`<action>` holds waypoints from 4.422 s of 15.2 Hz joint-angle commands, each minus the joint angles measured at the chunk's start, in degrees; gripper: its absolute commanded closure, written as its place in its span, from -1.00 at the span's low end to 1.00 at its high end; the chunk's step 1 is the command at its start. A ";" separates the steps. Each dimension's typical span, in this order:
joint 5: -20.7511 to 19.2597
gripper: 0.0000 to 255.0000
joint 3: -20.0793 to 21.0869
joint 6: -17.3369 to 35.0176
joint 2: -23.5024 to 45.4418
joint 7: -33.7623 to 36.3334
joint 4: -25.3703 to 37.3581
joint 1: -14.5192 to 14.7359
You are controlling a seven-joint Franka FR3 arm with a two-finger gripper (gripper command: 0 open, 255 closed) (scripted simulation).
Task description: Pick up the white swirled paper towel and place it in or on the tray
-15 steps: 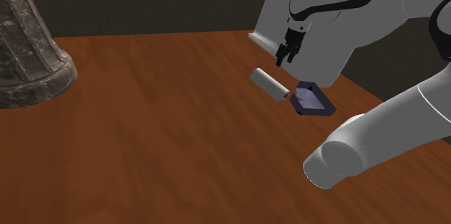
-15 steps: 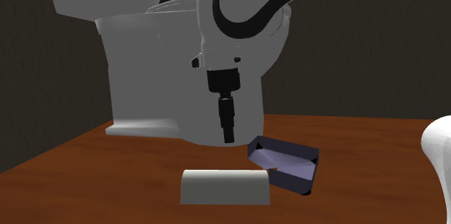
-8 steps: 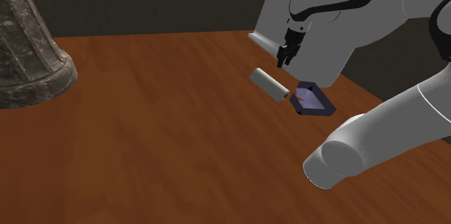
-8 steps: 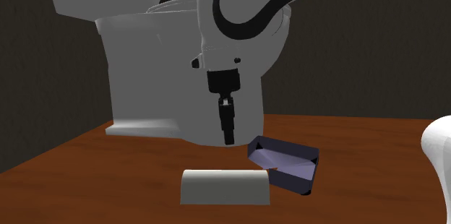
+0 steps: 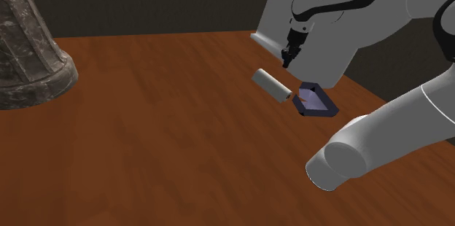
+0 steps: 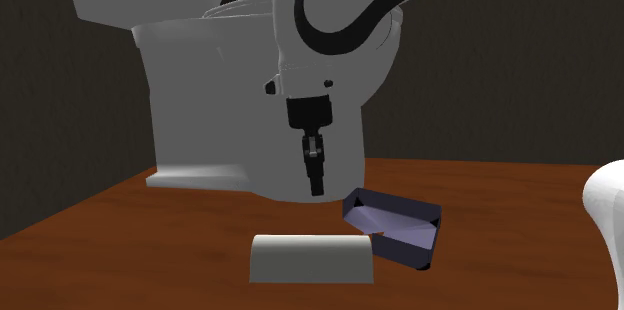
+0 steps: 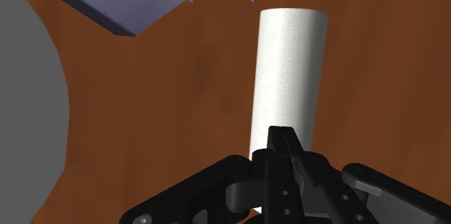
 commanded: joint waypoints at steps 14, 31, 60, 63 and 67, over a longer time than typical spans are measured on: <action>-0.44 -1.00 0.49 23.38 2.92 3.67 -14.72 0.69; -0.15 1.00 0.32 24.76 3.86 3.43 -15.19 0.74; -4.61 1.00 0.26 4.31 -11.07 1.35 -8.86 -2.50; -6.83 1.00 -1.70 3.03 -14.83 -1.55 -10.88 -4.85; -9.81 1.00 -4.55 1.14 -19.17 -5.85 -12.60 -8.12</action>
